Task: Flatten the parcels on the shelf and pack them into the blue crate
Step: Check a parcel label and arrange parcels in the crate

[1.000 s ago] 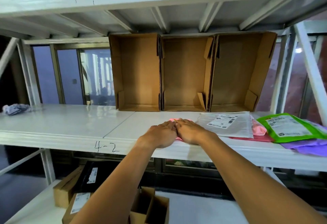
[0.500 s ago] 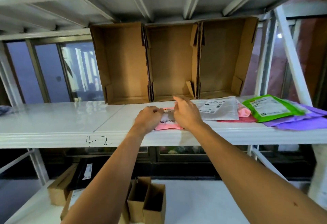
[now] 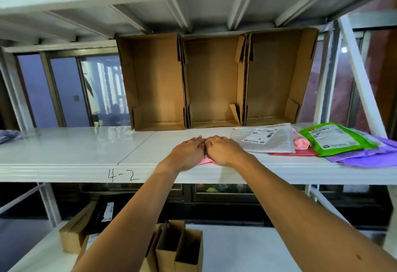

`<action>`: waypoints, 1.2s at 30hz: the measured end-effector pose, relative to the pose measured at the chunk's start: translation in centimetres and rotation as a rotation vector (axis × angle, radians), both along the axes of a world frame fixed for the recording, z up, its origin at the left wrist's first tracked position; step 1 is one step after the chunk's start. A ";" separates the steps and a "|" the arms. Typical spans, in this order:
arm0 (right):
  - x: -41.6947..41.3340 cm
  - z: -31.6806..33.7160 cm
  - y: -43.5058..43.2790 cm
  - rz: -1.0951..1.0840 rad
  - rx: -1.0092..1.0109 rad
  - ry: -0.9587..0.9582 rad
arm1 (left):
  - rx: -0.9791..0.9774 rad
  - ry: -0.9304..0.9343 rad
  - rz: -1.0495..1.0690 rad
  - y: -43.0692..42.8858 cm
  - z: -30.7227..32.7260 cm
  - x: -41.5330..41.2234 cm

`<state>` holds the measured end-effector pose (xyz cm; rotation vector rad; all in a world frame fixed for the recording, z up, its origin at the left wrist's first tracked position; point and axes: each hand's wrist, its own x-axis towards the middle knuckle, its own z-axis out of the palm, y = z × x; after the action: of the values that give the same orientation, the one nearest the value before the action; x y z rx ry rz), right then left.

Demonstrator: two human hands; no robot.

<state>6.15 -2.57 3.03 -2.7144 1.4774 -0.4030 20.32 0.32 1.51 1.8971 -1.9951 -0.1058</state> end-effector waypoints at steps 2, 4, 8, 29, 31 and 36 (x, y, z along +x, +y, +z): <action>-0.1 0.3 0.2 0.040 0.050 0.051 | 0.033 -0.138 -0.010 -0.4 -0.2 0.2; -0.2 0.6 0.1 0.055 0.088 0.066 | 0.054 -0.202 -0.009 -0.6 -0.1 0.3; 0.0 0.6 -0.3 0.072 0.108 0.085 | 0.021 -0.284 -0.050 -0.2 0.3 0.0; -1.1 -1.1 2.0 0.013 0.172 0.065 | 0.084 -0.049 0.021 -0.2 0.4 0.0; -1.4 -1.2 2.5 0.024 0.148 0.043 | 0.070 -0.079 0.036 0.0 0.4 -0.2; -1.7 -1.2 3.0 0.025 0.133 -0.008 | -0.045 -0.083 -0.001 1.1 0.6 -1.3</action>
<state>4.41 0.44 1.87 -2.6215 1.4132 -0.3029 19.05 1.38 2.06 1.9005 -2.0348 0.0175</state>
